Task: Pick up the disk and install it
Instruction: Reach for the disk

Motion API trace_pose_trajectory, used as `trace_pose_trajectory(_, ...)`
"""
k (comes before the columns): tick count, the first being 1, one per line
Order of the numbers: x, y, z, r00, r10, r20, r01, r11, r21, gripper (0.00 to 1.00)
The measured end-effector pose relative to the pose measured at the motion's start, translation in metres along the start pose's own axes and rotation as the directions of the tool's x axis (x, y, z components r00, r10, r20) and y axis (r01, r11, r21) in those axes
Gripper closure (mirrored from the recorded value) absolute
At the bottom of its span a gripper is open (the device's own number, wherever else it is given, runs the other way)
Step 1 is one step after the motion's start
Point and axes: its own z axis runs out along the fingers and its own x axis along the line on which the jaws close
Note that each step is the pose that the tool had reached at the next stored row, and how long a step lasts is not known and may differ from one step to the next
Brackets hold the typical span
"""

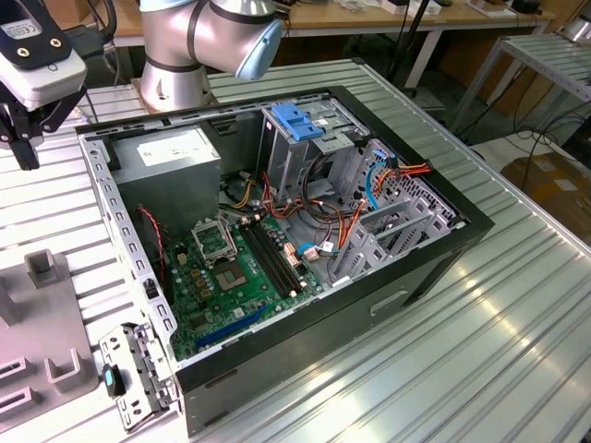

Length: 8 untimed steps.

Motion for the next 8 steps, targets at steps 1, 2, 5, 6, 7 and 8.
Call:
trace_pose_trajectory(1,0.0009,-0.0001,0.0001,1.0,0.0,0.0,0.0,1.0,0.0,0.89)
trace_pose_trajectory(2,0.0015,-0.0001,0.0001,1.0,0.0,-0.0002,0.0,1.0,0.0,0.89)
trace_pose_trajectory(5,0.0037,-0.0003,0.0001,1.0,0.0,-0.0006,0.0,1.0,0.0001,0.89)
trace_pose_trajectory(6,0.0042,-0.0003,0.0002,1.0,0.0,-0.0006,0.0,1.0,0.0001,0.89)
trace_pose_trajectory(7,0.005,-0.0004,0.0002,1.0,0.0,-0.0007,0.0,1.0,0.0,0.89)
trace_pose_trajectory(8,0.0055,-0.0004,0.0002,1.0,0.0,-0.0008,0.0,1.0,0.0001,0.89)
